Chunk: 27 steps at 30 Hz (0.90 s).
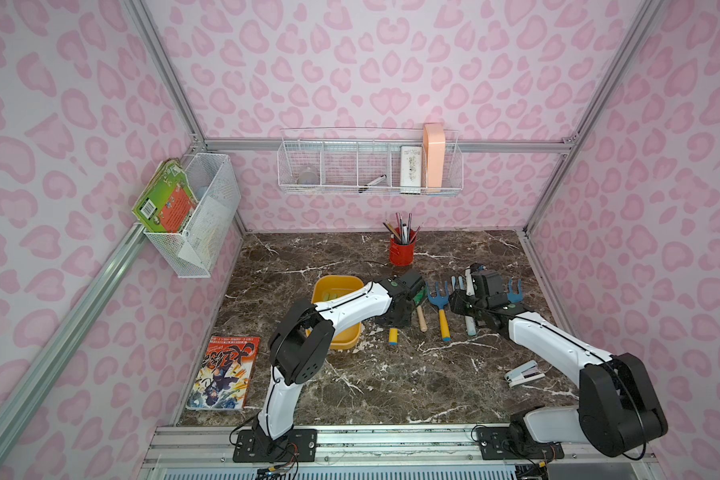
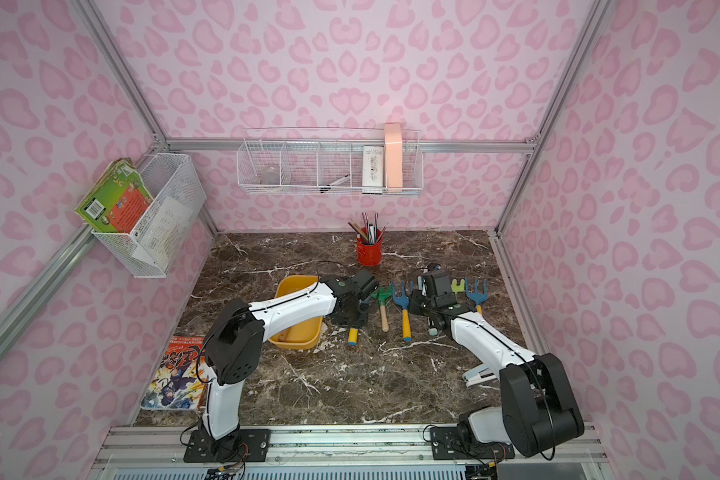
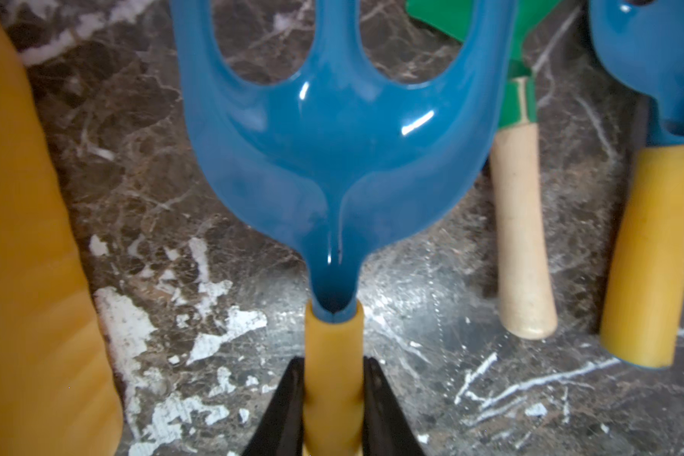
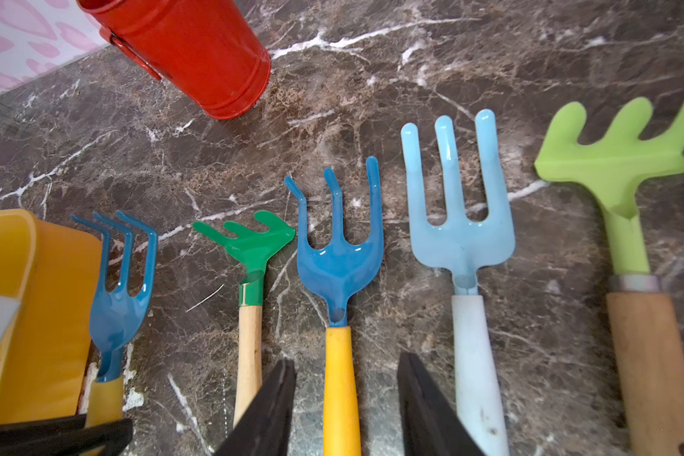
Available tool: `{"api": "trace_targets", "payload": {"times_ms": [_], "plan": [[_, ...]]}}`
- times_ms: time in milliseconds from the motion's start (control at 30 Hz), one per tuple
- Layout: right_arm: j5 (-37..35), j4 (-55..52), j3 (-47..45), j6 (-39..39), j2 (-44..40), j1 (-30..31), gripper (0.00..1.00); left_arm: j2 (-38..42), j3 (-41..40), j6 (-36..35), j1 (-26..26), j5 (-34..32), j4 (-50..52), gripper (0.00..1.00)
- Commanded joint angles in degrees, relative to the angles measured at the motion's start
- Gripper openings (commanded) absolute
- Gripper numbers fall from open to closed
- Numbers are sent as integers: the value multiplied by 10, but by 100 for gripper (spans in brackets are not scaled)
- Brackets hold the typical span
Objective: Take the hand rake out of the storage box
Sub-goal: Place the rake at the center of the board.
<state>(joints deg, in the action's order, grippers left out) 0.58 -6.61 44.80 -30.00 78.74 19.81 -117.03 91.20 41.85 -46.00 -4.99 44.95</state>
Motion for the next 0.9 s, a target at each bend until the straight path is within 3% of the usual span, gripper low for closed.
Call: {"api": "trace_targets", "payload": {"times_ms": [0, 867], "plan": [[-2, -2, -2, -2, 0, 0, 44, 2, -15, 11, 13, 7, -6, 19], [-2, 1, -13, 0, -4, -1, 44, -65, 25, 13, 35, 27, 14, 20]]}}
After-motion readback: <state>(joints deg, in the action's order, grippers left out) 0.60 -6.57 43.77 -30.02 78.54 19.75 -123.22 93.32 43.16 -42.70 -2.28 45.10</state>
